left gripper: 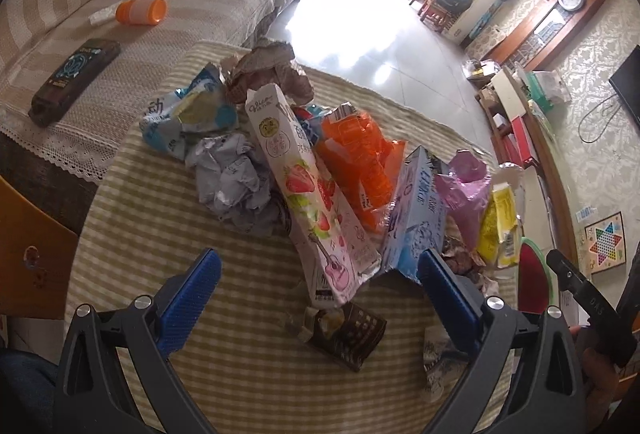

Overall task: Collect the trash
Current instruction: 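Grasp the strawberry snack box with the left tool while the right tool grasps the plastic bottle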

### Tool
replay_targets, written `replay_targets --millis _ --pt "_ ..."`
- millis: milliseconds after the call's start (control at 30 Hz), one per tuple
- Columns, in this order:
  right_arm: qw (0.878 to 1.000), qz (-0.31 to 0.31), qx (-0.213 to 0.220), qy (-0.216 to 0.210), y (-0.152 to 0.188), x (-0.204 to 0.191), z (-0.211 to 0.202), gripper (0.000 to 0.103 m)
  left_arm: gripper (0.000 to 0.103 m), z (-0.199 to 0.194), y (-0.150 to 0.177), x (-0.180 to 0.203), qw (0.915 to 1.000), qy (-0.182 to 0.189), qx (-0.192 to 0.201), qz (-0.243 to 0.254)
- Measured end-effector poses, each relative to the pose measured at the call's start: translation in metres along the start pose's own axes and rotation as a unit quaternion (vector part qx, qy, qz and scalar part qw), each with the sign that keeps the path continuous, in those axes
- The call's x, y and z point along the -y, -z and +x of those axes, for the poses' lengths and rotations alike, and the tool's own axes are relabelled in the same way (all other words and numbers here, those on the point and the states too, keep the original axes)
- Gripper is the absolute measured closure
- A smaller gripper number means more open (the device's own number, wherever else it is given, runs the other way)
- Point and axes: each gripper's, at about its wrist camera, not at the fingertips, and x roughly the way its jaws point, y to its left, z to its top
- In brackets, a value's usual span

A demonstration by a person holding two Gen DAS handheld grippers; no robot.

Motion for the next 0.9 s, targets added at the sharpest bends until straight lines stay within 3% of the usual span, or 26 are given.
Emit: replay_targets --millis 133,267,467,633,700,900 --pt "1.0 0.015 -0.012 -0.004 -0.004 0.013 0.02 0.005 0.009 0.02 -0.004 0.0 0.9998 -0.005 -0.013 -0.017" --pt "1.0 0.023 -0.021 0.0 -0.01 0.025 0.04 0.005 0.022 0.036 -0.005 0.003 0.9995 -0.009 -0.026 -0.015" --pt "0.999 0.022 -0.043 0.007 -0.02 0.028 0.071 0.013 0.022 0.053 -0.009 0.007 0.9993 -0.011 -0.033 -0.01" --pt "0.998 0.018 -0.054 0.007 -0.029 0.028 0.093 0.013 0.024 0.063 -0.017 0.006 0.9994 -0.011 -0.031 -0.014" --pt "0.998 0.012 -0.06 0.007 -0.034 0.025 0.102 0.013 0.031 0.069 -0.02 0.006 0.9991 -0.011 -0.036 -0.017" --pt "0.998 0.02 -0.062 -0.003 -0.039 0.026 0.114 0.013 0.038 0.076 -0.022 0.004 0.9991 -0.013 -0.036 -0.02"
